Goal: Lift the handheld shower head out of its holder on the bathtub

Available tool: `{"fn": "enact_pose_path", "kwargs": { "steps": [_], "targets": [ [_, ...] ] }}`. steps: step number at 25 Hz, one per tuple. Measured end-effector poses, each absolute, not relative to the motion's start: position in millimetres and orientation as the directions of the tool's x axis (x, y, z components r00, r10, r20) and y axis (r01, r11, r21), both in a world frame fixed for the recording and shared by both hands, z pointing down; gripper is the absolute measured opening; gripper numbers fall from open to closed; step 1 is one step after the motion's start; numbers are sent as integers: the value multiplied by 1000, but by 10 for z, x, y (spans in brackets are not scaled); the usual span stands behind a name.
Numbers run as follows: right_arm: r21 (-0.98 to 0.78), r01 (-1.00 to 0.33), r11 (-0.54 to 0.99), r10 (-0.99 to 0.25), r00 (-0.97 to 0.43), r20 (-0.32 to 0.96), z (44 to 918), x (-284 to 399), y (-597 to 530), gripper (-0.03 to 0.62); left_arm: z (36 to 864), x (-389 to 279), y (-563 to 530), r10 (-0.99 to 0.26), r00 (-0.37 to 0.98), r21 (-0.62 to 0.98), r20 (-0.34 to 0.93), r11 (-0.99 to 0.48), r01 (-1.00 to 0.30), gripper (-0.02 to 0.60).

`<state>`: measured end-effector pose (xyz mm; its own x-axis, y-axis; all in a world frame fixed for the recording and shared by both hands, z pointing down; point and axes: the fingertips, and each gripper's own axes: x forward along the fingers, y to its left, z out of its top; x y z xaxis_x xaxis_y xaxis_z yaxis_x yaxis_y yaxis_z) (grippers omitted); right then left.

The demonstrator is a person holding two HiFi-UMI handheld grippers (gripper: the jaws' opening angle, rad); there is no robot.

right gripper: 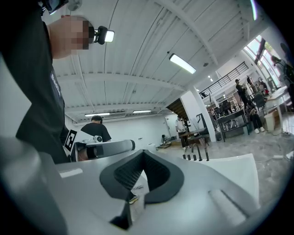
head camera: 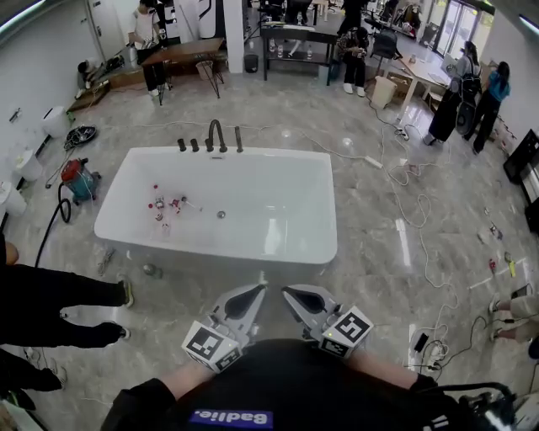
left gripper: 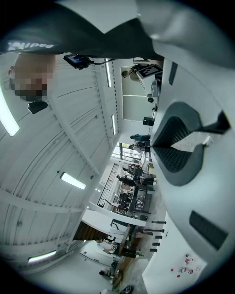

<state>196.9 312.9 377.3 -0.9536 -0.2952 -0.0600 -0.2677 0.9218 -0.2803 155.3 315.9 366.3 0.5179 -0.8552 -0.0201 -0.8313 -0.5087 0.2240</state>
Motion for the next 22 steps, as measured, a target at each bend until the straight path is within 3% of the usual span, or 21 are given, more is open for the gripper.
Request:
{"fn": "enact_pose_path", "kwargs": {
  "steps": [12,22],
  "targets": [
    [-289,-234,928,-260,-964,-52,3980,2423,2736,-5,3704,1826,2930,-906,422,187,-20,-418,-889,-5],
    [-246,-275,930,-287,-958,-15,4109,1676,1670,-5,3805,867,1697,-922,385,160,-41,-387,-908,-5]
  ]
}}
